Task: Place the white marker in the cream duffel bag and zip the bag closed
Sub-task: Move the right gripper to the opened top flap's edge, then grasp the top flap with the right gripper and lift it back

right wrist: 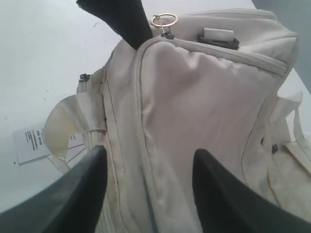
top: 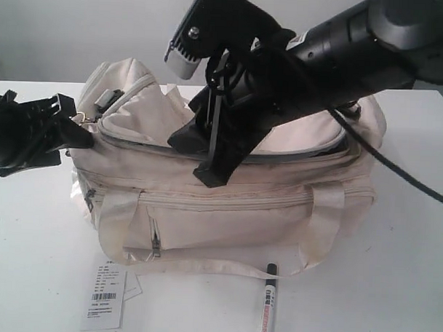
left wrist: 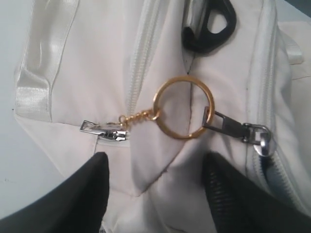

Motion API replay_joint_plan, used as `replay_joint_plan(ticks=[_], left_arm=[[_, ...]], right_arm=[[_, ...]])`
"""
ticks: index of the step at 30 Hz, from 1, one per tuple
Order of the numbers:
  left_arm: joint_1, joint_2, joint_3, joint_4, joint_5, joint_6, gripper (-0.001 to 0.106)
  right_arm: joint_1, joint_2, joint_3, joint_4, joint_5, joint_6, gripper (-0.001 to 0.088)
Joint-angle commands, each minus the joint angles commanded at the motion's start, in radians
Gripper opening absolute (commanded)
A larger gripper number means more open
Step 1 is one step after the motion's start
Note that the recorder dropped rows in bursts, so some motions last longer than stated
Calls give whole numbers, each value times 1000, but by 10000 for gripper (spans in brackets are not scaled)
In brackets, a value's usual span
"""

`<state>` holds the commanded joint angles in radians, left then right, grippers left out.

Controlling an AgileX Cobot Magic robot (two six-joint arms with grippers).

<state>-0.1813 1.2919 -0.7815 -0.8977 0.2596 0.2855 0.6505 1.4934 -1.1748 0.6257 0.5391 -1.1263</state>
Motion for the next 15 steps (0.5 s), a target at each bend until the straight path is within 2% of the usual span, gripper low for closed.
replay_joint_plan(ticks=[1,2,3,4,6,9,11,13,15], left_arm=[[0,0,0,-4,-2,8,542],[0,0,0,-6,-2,10,403],[0,0,0,-6,-4,10,332],[0,0,0,-6,-6,10,150],[0,0,0,-6,-16,10,0],[0,0,0,-6,-35,13,0],[0,0,0,-6,-44,59,0],[0,0,0,-7,-53,74,0],[0,0,0,-7,-57,82,0]], right_arm=[[0,12,0,0,-11,0,510],[0,33,0,0,-37,-3,510],[0,39,0,0,-50,-3,510],[0,56,0,0,-70,-3,510],[0,70,0,-2,-96,-3,510],[0,72,0,-17,-127,-15,510],[9,72,0,-17,-113,-7,510],[15,75,0,-17,-97,-88,510],[17,75,0,-17,-97,-102,510]])
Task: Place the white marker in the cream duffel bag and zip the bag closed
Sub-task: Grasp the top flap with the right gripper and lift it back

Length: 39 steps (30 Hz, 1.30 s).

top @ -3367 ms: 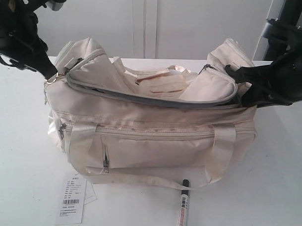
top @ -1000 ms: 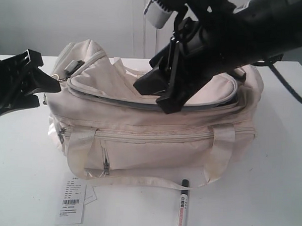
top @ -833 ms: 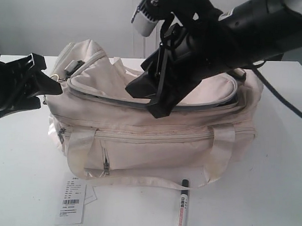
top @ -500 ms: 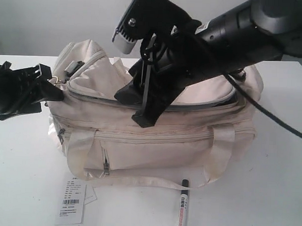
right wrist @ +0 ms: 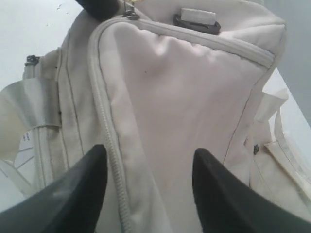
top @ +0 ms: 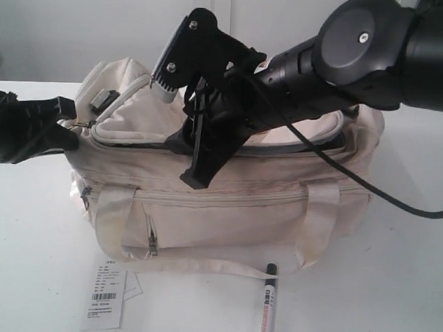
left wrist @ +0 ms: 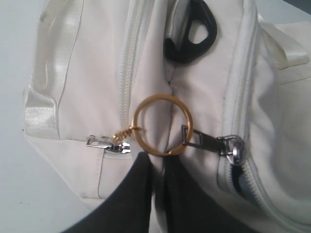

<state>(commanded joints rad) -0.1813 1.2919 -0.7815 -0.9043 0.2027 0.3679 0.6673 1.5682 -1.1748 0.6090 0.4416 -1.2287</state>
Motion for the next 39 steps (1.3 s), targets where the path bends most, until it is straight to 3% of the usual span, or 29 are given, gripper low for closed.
replay_joint_plan(ticks=[13,15,19,24,39], left_arm=[[0,0,0,0,2,0,0],[0,0,0,0,2,0,0],[0,0,0,0,6,0,0],[0,0,0,0,6,6,0],[0,0,0,0,6,11,0]], right_arm=[[0,22,0,-18,-6,-1,402],[0,22,0,-18,-24,1,331],[0,20,0,-48,-44,1,8],[0,16,0,-86,-84,25,0],[-67,-16,-11,-85,-461,39,0]])
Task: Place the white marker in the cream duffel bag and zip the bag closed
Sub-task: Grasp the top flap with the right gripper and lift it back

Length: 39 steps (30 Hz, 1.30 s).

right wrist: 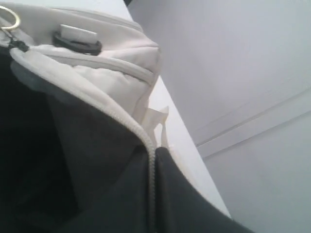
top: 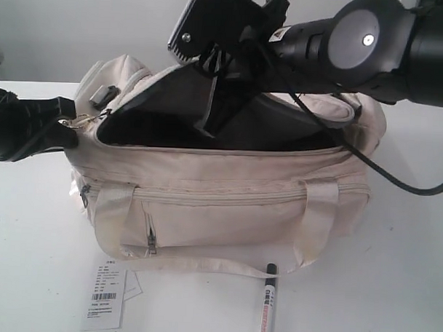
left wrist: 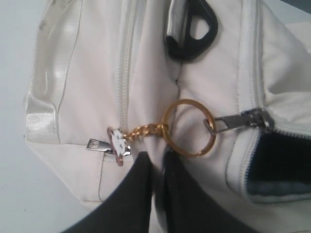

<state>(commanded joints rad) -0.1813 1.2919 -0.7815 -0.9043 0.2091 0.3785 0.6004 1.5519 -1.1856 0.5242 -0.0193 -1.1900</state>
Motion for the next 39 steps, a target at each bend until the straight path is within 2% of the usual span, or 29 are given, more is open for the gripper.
replay_joint_plan(ticks=[13,19,32,39], left_arm=[[0,0,0,0,4,0,0],[0,0,0,0,6,0,0],[0,0,0,0,4,0,0],[0,0,0,0,4,0,0]], right_arm=[[-52,0,-1,3,-176,2,0],[-54,0,-1,3,-286,2,0],[-74,0,-1,3,-365,4,0],[-74,0,-1,7,-455,44,0]])
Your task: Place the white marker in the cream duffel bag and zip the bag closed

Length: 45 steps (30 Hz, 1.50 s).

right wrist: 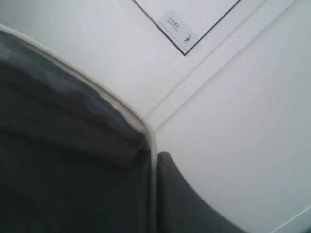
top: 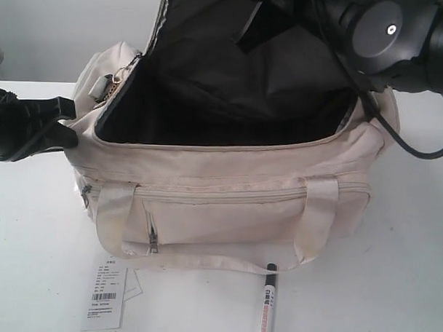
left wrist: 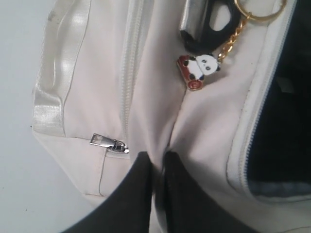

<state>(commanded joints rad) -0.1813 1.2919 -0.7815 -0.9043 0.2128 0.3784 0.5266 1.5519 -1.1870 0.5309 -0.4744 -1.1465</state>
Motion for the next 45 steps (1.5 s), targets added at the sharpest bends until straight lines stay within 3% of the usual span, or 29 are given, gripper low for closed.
replay_joint_plan(ticks=[21,23,29,32,45], left_arm=[[0,0,0,-9,-33,-15,4],[0,0,0,-12,-36,-28,88],[0,0,0,-9,-4,-31,615],[0,0,0,11,7,-31,773],[0,-154,0,166,131,-31,791]], right_arm=[[0,-2,2,-3,-16,0,0],[0,-2,2,-3,-13,0,0],[0,-2,2,-3,-13,0,0],[0,-2,2,-3,-13,0,0],[0,-2,2,-3,-4,0,0]])
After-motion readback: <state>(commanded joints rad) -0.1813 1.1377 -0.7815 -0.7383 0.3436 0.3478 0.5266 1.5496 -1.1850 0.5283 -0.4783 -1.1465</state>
